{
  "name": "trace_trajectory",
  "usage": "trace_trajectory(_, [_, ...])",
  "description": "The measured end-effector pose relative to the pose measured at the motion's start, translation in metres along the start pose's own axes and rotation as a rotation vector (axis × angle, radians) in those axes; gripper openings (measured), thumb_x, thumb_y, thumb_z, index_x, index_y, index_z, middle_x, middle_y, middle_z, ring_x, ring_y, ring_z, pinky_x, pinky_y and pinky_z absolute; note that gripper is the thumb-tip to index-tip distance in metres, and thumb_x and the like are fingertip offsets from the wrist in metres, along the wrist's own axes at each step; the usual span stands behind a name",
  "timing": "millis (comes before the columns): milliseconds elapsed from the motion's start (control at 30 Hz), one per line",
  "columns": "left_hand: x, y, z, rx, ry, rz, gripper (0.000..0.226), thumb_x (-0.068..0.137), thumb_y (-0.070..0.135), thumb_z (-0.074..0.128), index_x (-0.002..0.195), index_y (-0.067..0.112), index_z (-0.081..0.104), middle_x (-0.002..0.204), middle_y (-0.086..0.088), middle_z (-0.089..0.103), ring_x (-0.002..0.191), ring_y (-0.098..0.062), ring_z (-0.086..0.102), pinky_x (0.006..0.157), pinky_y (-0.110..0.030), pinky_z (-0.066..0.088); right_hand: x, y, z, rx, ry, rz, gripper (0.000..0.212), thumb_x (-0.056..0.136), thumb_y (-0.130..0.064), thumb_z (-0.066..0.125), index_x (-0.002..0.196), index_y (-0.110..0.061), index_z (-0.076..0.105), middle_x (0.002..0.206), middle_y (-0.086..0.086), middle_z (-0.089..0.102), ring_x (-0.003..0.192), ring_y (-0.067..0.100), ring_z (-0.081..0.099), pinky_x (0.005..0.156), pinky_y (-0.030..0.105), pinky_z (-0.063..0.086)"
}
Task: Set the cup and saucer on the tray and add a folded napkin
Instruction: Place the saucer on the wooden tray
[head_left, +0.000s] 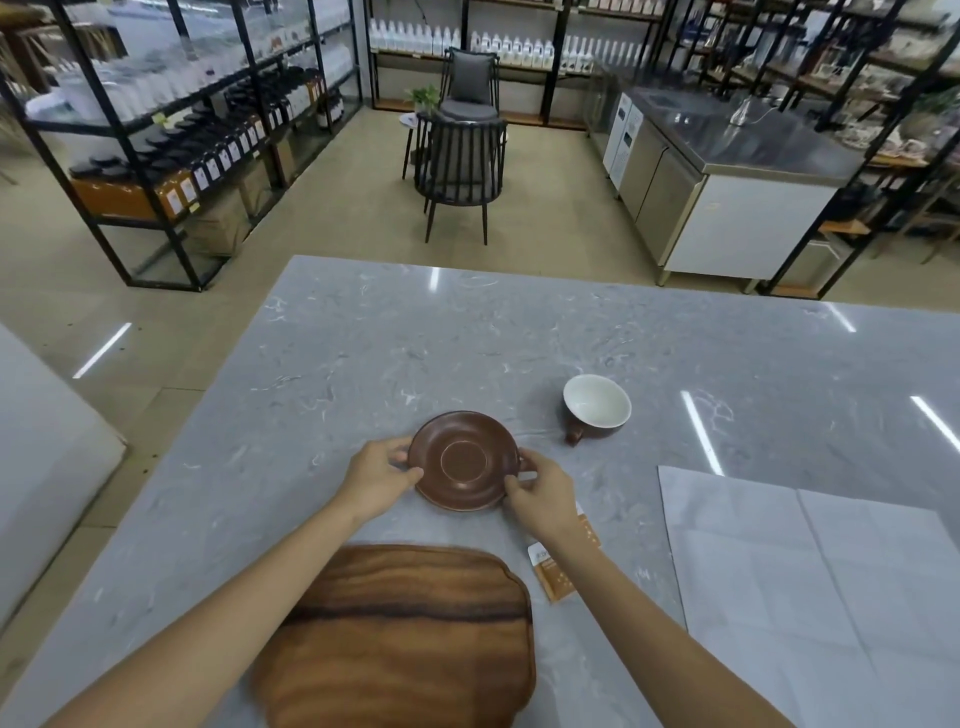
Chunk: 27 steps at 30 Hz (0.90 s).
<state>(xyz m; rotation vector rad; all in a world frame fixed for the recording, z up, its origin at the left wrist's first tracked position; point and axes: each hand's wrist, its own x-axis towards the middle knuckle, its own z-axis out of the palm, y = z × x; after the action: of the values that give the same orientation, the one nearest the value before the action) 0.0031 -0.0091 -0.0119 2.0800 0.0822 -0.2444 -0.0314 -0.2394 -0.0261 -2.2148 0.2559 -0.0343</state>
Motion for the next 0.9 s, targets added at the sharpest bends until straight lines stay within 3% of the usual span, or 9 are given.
trace_trajectory(100, [-0.01, 0.0, -0.005, -0.028, 0.013, 0.011, 0.045, 0.085, 0.003, 0.075, 0.123, 0.026, 0.071, 0.097, 0.003, 0.073, 0.097, -0.017, 0.07, 0.097, -0.036, 0.056, -0.01, -0.005, -0.003, 0.043, 0.011, -0.013, 0.032, 0.087, -0.008, 0.064, 0.115, -0.022, 0.073, 0.088, -0.02, 0.068, 0.085, 0.012, 0.072, 0.085, 0.029, 0.057])
trace_trajectory(233, [-0.03, 0.0, -0.012, -0.076, 0.024, 0.02, 0.049, 0.087, 0.007, 0.075, 0.132, 0.025, 0.066, 0.107, -0.001, 0.073, 0.094, -0.017, 0.071, 0.096, -0.039, 0.057, -0.028, -0.011, -0.007, 0.131, 0.01, -0.009, 0.032, 0.087, -0.011, 0.063, 0.115, -0.022, 0.073, 0.097, -0.009, 0.077, 0.084, 0.015, 0.076, 0.087, 0.041, 0.062])
trace_trajectory(333, [-0.049, -0.006, -0.017, -0.09, 0.028, 0.044, 0.051, 0.088, 0.012, 0.075, 0.136, 0.026, 0.062, 0.111, 0.0, 0.074, 0.093, -0.012, 0.073, 0.098, -0.035, 0.055, -0.047, -0.016, -0.009, 0.207, 0.008, -0.024, 0.027, 0.09, -0.014, 0.063, 0.11, -0.031, 0.07, 0.096, -0.012, 0.076, 0.074, 0.011, 0.077, 0.081, 0.042, 0.064])
trace_trajectory(433, [-0.071, -0.012, -0.024, -0.124, 0.035, 0.054, 0.055, 0.089, 0.016, 0.076, 0.138, 0.032, 0.058, 0.094, 0.003, 0.08, 0.092, -0.005, 0.073, 0.094, -0.024, 0.051, -0.069, -0.02, -0.01, 0.224, 0.014, -0.037, 0.028, 0.09, -0.016, 0.065, 0.11, -0.034, 0.07, 0.09, -0.012, 0.078, 0.067, 0.01, 0.077, 0.078, 0.043, 0.065])
trace_trajectory(533, [-0.096, -0.021, -0.026, -0.157, 0.026, 0.064, 0.059, 0.089, 0.016, 0.075, 0.138, 0.04, 0.052, 0.075, 0.012, 0.078, 0.085, 0.001, 0.072, 0.09, -0.018, 0.045, -0.095, -0.025, -0.01, 0.212, 0.007, -0.06, 0.036, 0.09, -0.018, 0.065, 0.101, -0.052, 0.065, 0.09, -0.016, 0.077, 0.07, 0.005, 0.075, 0.077, 0.032, 0.063])
trace_trajectory(600, [-0.113, -0.029, -0.025, -0.173, 0.026, 0.052, 0.062, 0.089, 0.015, 0.075, 0.141, 0.037, 0.049, 0.082, 0.008, 0.08, 0.087, 0.0, 0.074, 0.087, -0.015, 0.046, -0.113, -0.023, -0.009, 0.195, 0.015, -0.085, 0.05, 0.089, -0.013, 0.064, 0.094, -0.063, 0.061, 0.084, -0.017, 0.077, 0.067, 0.007, 0.074, 0.069, 0.024, 0.06])
trace_trajectory(700, [-0.136, -0.041, -0.02, -0.178, 0.05, 0.036, 0.059, 0.088, 0.011, 0.075, 0.141, 0.026, 0.054, 0.101, -0.002, 0.078, 0.087, -0.006, 0.075, 0.075, -0.005, 0.049, -0.136, -0.017, -0.006, 0.207, -0.011, -0.08, 0.059, 0.088, -0.008, 0.062, 0.093, -0.067, 0.063, 0.069, -0.002, 0.075, 0.061, 0.023, 0.073, 0.064, 0.026, 0.057])
trace_trajectory(833, [-0.159, -0.051, -0.016, -0.146, 0.052, 0.016, 0.058, 0.088, 0.007, 0.075, 0.142, 0.012, 0.055, 0.115, -0.003, 0.068, 0.092, -0.018, 0.074, 0.088, -0.025, 0.056, -0.158, -0.004, 0.001, 0.176, -0.029, -0.09, 0.064, 0.087, -0.004, 0.062, 0.095, -0.068, 0.063, 0.056, -0.023, 0.063, 0.057, 0.005, 0.068, 0.071, 0.027, 0.061])
trace_trajectory(900, [-0.169, -0.057, -0.015, -0.114, 0.057, 0.01, 0.059, 0.088, 0.008, 0.075, 0.142, 0.012, 0.055, 0.116, -0.002, 0.067, 0.093, -0.015, 0.073, 0.087, -0.018, 0.055, -0.167, 0.001, 0.006, 0.181, -0.028, -0.085, 0.066, 0.088, -0.006, 0.063, 0.099, -0.071, 0.061, 0.063, -0.024, 0.067, 0.063, 0.003, 0.071, 0.07, 0.028, 0.062])
